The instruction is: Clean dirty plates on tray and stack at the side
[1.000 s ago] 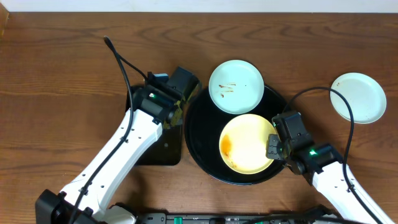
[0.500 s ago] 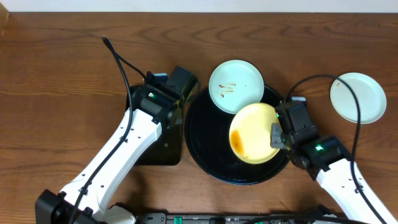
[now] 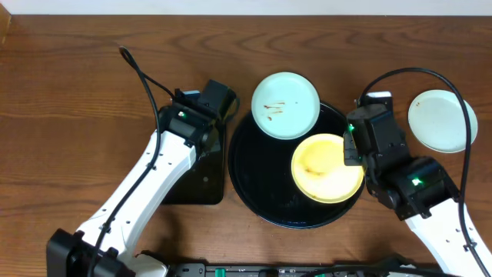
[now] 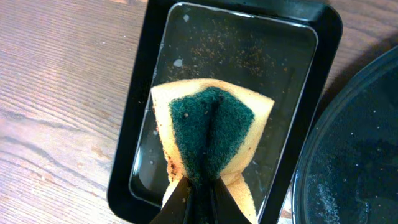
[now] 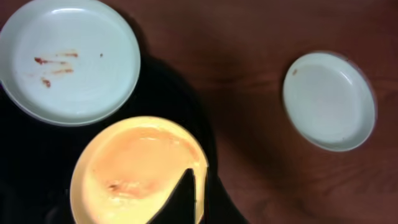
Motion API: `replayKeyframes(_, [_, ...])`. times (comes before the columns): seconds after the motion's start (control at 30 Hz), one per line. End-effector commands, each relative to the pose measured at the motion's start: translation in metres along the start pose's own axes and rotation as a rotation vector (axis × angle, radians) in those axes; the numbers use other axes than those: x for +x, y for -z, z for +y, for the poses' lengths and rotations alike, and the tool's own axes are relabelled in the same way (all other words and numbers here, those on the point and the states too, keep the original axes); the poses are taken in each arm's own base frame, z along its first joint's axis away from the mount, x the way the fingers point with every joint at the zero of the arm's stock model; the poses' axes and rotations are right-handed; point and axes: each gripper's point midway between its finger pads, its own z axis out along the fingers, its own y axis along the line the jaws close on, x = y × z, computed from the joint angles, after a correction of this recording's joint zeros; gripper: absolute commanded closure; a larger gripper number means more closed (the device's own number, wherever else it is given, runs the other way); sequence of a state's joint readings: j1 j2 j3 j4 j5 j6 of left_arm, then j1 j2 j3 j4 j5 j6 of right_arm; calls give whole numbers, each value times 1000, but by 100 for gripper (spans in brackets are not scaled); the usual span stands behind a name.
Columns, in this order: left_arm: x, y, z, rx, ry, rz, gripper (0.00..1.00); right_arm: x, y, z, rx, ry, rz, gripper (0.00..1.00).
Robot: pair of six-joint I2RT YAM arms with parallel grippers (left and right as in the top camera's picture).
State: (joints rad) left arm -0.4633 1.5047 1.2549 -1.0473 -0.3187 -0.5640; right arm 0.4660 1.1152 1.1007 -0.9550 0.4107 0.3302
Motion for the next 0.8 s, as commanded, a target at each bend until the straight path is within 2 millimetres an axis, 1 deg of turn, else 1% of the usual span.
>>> replayKeyframes(0.0, [4, -7, 1, -12, -25, 24, 93, 15, 4, 15, -84, -200, 86, 80])
replayKeyframes(0.03, [4, -7, 1, -14, -27, 25, 93, 22, 3, 15, -80, -259, 120, 75])
replayKeyframes(0.07, [4, -8, 1, -11, -36, 27, 93, 30, 1, 14, -66, -322, 157, 59])
replayKeyframes(0.1, [4, -9, -1, -7, -43, 31, 93, 37, -1, 15, -57, -363, 190, 48])
replayKeyframes(0.13, [5, -10, -2, -3, -44, 35, 92, 43, -4, 16, -56, -377, 220, 39])
replayKeyframes(0.17, [5, -11, -2, -4, -44, 38, 92, 49, -7, 19, -60, -380, 249, 33])
replayKeyframes(0.2, [5, -12, -3, -6, -45, 40, 93, 54, -10, 23, -67, -374, 275, 41])
replayKeyframes(0.27, [6, -14, -3, -9, -48, 45, 93, 64, -17, 25, -52, -381, 317, 74])
replayKeyframes(0.3, [6, -15, -4, -11, -49, 48, 92, 71, -22, 25, -34, -395, 340, 76])
replayKeyframes(0.37, [6, -17, -4, -16, -51, 54, 93, 85, -33, 25, 3, -415, 385, 67])
replayKeyframes(0.47, [7, -20, -5, -20, -56, 62, 93, 107, -52, 22, 60, -435, 447, 59])
replayKeyframes(0.53, [7, -20, -6, -20, -63, 61, 93, 120, -63, 19, 89, -445, 483, 59])
replayKeyframes(0.63, [5, -21, -7, -14, -72, 53, 92, 133, -76, 10, 125, -474, 525, 59])
replayKeyframes(0.77, [3, -21, -9, -6, -81, 47, 93, 137, -84, -9, 179, -543, 560, 56])
